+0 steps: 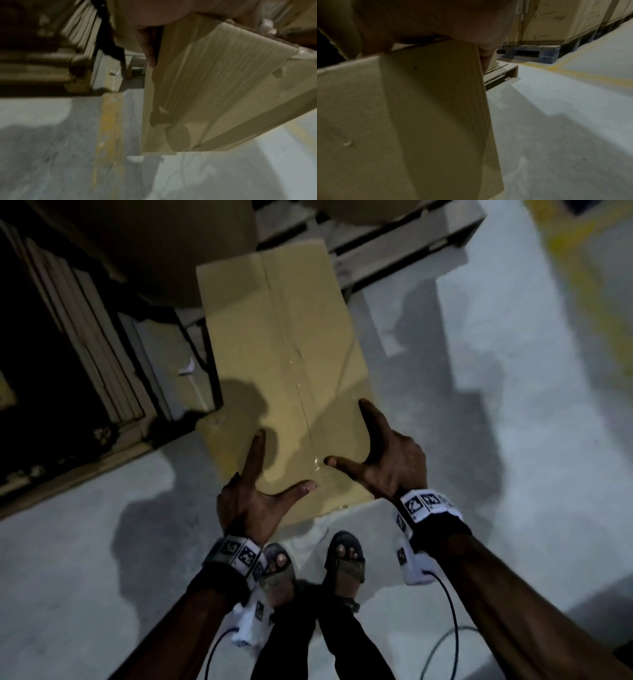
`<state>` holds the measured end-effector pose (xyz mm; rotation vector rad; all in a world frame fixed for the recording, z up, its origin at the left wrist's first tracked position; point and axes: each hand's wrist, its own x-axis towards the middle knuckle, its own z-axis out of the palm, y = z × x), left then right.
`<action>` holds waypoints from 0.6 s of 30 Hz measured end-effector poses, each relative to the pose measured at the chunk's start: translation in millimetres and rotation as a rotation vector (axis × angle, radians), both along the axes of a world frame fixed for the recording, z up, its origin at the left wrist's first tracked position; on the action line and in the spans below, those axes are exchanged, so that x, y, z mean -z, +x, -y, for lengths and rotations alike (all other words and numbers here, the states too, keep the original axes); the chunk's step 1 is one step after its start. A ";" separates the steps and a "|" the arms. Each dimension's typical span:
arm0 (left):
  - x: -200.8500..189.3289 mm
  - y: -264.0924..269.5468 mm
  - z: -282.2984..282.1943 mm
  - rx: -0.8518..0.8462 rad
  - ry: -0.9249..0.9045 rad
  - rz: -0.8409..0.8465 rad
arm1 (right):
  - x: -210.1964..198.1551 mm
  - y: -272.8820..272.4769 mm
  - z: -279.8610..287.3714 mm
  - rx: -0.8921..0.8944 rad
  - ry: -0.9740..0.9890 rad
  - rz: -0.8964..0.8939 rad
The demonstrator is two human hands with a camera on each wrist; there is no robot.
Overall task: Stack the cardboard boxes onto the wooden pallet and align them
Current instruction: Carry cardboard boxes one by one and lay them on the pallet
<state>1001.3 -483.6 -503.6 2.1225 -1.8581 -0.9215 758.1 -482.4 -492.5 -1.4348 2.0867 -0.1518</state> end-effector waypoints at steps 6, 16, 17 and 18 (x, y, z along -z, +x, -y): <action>-126.0 -32.0 8.4 0.052 0.017 -0.042 | -124.2 -27.9 -10.2 0.086 -0.086 -0.013; -354.6 -45.4 -34.6 0.326 -0.019 0.094 | -352.5 -32.7 -100.6 0.304 -0.150 0.068; -383.2 -43.8 -40.3 0.355 -0.008 0.112 | -379.9 -29.0 -112.9 0.329 -0.159 0.081; -404.4 -42.4 -44.3 0.361 0.005 0.142 | -398.9 -26.0 -121.1 0.353 -0.162 0.092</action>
